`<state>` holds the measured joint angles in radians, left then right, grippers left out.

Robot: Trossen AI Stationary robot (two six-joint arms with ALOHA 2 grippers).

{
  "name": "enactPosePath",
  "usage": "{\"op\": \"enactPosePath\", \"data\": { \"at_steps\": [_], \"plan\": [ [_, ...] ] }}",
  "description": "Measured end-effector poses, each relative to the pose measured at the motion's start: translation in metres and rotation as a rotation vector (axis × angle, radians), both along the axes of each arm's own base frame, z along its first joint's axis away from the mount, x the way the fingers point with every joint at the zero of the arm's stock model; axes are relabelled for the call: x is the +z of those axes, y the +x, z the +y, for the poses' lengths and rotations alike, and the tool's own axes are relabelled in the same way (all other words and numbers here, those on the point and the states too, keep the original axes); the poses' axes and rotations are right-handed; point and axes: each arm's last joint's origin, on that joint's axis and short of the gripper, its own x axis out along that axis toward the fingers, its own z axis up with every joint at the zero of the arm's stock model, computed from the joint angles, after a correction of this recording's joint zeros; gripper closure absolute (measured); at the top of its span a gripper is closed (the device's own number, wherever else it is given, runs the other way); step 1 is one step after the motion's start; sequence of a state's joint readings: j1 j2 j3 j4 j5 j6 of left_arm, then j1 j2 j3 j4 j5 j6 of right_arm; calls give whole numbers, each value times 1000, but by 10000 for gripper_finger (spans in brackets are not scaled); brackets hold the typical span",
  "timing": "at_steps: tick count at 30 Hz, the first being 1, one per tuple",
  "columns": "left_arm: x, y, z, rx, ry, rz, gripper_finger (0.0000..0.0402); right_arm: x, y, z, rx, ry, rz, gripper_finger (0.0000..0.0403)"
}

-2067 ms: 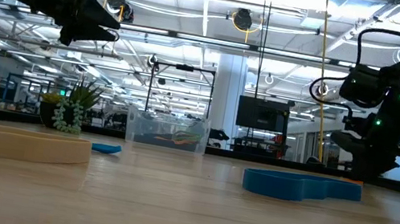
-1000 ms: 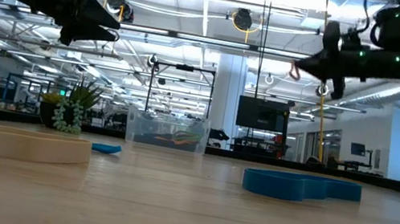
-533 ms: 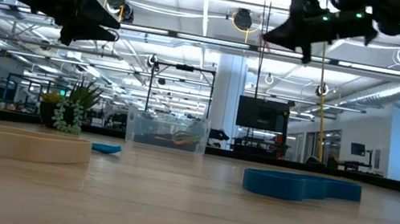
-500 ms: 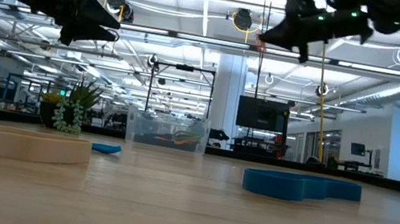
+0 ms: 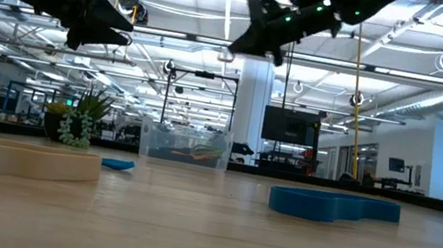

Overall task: Pick and place rubber bands into bin
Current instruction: Put the orange rubber band into the transparent bin

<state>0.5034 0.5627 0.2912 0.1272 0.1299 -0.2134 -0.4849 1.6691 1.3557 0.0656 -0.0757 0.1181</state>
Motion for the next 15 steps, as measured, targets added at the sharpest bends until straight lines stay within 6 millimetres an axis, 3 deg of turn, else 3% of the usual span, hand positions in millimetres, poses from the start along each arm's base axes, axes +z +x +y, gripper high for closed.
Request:
{"op": "enactPosePath", "data": {
  "at_steps": [6,15],
  "plan": [
    [0,0,0,0,0,0,188,-37,28,-8,4,39,85,403],
    [0,0,0,0,0,0,188,-90,46,-18,-87,39,198,403]
  ]
}}
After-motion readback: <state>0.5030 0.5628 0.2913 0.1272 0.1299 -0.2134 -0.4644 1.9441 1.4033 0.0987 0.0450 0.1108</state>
